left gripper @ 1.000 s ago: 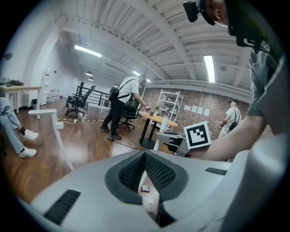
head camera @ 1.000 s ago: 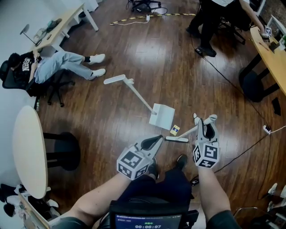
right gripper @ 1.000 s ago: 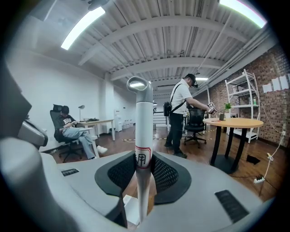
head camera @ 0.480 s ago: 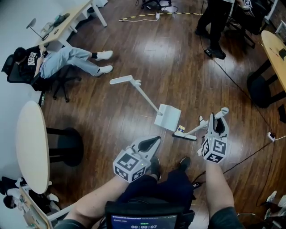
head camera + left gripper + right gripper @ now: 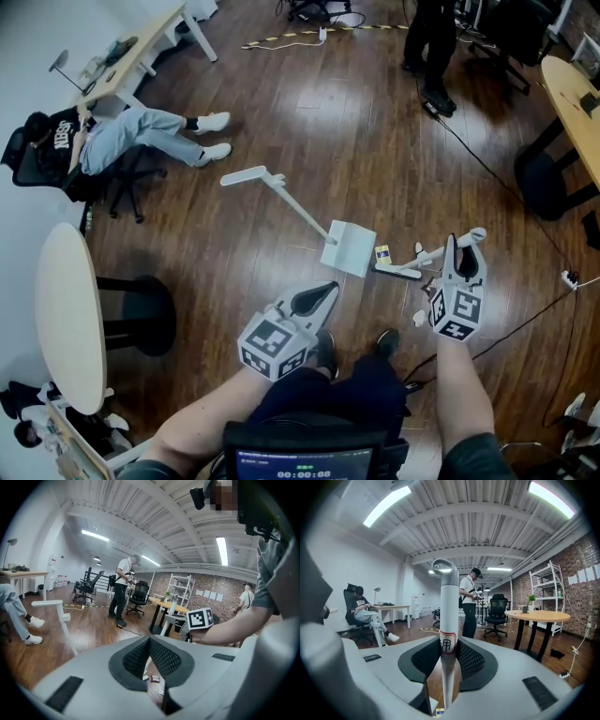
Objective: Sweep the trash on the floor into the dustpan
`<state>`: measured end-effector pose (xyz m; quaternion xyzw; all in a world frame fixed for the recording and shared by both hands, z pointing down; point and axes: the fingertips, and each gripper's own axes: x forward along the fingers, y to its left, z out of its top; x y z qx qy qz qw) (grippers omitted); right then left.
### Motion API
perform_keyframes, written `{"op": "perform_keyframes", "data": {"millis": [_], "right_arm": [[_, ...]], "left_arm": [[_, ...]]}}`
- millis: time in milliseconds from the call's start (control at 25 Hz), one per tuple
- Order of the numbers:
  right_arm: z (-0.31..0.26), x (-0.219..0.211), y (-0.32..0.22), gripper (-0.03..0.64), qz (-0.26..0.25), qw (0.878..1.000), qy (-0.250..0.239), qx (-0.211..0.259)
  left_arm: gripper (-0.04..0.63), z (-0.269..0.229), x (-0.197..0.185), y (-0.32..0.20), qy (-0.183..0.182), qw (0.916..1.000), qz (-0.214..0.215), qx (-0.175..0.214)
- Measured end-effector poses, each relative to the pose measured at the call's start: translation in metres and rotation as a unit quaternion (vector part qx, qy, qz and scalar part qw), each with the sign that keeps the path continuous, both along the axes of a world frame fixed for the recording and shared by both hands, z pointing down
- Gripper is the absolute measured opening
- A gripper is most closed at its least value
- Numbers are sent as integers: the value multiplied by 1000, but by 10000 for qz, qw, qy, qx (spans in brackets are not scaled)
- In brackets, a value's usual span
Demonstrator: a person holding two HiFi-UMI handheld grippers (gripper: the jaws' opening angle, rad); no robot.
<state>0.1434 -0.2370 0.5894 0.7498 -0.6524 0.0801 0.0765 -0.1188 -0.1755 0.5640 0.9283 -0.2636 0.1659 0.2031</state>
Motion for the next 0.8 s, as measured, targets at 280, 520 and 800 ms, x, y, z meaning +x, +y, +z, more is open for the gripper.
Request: {"op": "perform_keyframes", "data": {"millis": [280,520,800], "right_arm": [[-11,47,34,130,377,9992,-77,47],[-33,117,38,130,802,9963,-296,122],[-80,198,24,130,832,9959,-179,302]], "left_arm": [[11,-6,28,3,-76,9999,78,2],[12,-29,75,2,-81,9999,92,100],[11,-54,129,-3,-42,9997,-67,248]]}}
